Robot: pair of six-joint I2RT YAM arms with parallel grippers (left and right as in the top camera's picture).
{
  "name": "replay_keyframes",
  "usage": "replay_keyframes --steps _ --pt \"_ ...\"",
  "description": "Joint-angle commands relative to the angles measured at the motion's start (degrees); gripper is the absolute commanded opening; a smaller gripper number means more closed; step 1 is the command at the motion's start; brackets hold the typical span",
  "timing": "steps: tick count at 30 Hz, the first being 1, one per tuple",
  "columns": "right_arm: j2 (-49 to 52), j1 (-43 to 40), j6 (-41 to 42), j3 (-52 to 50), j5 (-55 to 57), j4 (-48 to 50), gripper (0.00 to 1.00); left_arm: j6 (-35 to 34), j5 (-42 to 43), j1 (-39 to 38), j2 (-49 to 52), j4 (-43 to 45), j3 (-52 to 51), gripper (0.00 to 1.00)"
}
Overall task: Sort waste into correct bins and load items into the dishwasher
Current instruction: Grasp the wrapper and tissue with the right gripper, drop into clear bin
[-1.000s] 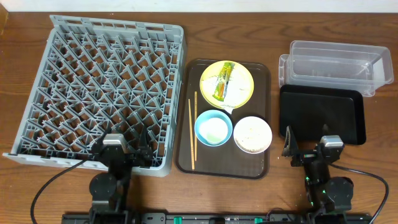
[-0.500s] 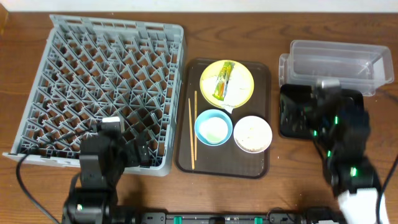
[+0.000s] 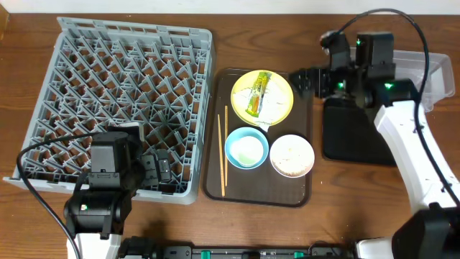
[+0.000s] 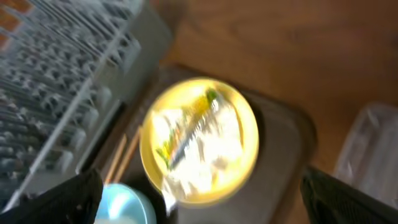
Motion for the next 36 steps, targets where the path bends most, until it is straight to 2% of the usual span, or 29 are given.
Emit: replay_keyframes --steps 1,2,4,6,12,13,16,17,19,20,21,24,30,32,36 --pt "1.86 4.76 1.99 1.46 -0.7 3.85 0.96 -0.52 0.15 0.35 -0.09 -0.13 1.22 1.0" --pt "2.4 6.27 2.01 1.46 3.17 4.09 0.95 -0.52 0.15 0.35 -0.09 -0.13 1.22 1.0" --pt "5.57 12.13 2.03 1.46 18.01 4.28 0.94 -0.52 0.15 0.35 -0.09 -0.11 1.22 1.0" --pt "8.79 15.45 3.23 1.46 24.79 4.28 0.93 -0.52 0.15 0.35 -0.09 -0.11 1.22 1.0" --pt "17.97 19.65 10.8 1.46 27.06 6.4 0.85 -0.52 0.15 0.35 -0.07 -0.13 1.22 1.0" --pt "21.11 20.35 12.83 1.46 27.34 6.91 0.78 -0.52 0.15 0.35 -0.04 -0.13 1.2 1.0" --pt "24.57 20.61 17.14 1.46 28.96 7.58 0.75 -0.52 0.15 0.35 -0.04 -0.13 1.18 1.0" --pt "25.68 20.63 17.51 1.46 28.06 8.09 0.65 -0.52 0.15 0.35 -0.04 -0.13 1.18 1.0" --pt "26.4 20.68 17.51 1.46 25.79 7.98 0.56 -0.52 0.15 0.35 -0.04 -0.13 1.16 1.0" --pt "26.6 20.72 17.51 1.44 25.49 7.65 0.46 -0.52 0.15 0.35 -0.04 -0.13 1.16 1.0" --pt "26.6 20.72 17.53 1.44 25.4 7.5 0.26 -0.52 0.15 0.35 -0.04 -0.13 1.16 1.0" --pt "25.94 20.59 17.49 1.49 25.11 7.26 0.01 -0.52 0.15 0.35 -0.04 -0.15 1.16 1.0" --pt "12.37 15.52 15.96 1.55 29.46 6.56 0.01 -0.52 0.15 0.35 -0.04 -0.13 1.16 1.0" --pt "5.75 10.97 16.0 1.53 33.64 6.38 0.01 -0.52 0.15 0.35 -0.04 -0.13 1.16 1.0" --pt "1.18 2.01 19.1 1.53 38.91 6.36 0.01 -0.52 0.15 0.35 -0.04 -0.13 1.16 1.0"
